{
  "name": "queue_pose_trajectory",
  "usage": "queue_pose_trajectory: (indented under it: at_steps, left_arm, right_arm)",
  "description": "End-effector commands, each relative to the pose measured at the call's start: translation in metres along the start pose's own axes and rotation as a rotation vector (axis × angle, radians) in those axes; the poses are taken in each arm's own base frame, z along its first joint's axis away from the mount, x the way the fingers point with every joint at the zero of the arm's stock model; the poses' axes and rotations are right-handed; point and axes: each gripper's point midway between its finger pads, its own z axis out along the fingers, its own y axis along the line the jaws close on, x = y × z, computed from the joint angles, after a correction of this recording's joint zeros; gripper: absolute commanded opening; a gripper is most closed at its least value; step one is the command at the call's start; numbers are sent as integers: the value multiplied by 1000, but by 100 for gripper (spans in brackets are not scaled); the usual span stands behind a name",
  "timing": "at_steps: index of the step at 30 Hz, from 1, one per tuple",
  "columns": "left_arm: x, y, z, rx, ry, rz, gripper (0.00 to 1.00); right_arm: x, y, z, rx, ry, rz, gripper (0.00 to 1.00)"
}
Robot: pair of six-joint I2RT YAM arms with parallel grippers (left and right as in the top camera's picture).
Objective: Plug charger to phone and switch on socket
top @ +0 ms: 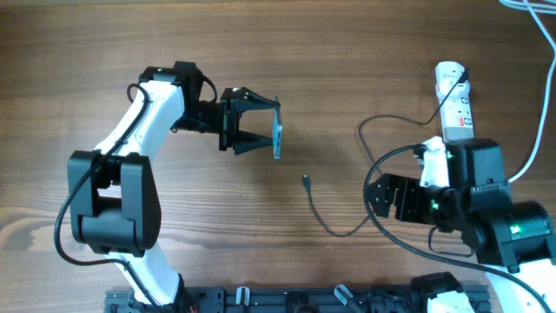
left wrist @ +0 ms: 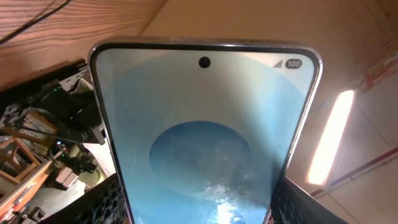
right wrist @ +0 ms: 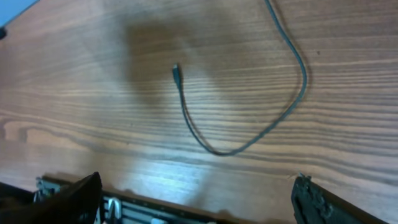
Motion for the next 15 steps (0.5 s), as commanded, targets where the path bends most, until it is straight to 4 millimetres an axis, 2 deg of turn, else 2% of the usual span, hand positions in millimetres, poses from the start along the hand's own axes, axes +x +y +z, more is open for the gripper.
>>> queue_pose_trajectory:
  at_steps: [1,4,7,10,11,15]
  left_arm:
    - [15,-20,-2,51,24,51,57]
    - [15,-20,-2,51,24,51,57]
    - [15,-20,-2,51,24,51,57]
    - [15,-20,-2,51,24,51,57]
    - [15,-20,-2,51,24,51,57]
    - [15,-20,-2,51,24,51,57]
  right_arm:
    - [-9,8,-6,83,19,-23,98]
    - [-9,26,-3,81,86,-86,98]
    - [-11,53,-2,64,134,-163,98]
    - [-19,88,-8,36,121,-225,98]
    - [-25,111,-16,48,86,-268,98]
    - [-32,149,-24,29,33,-353,98]
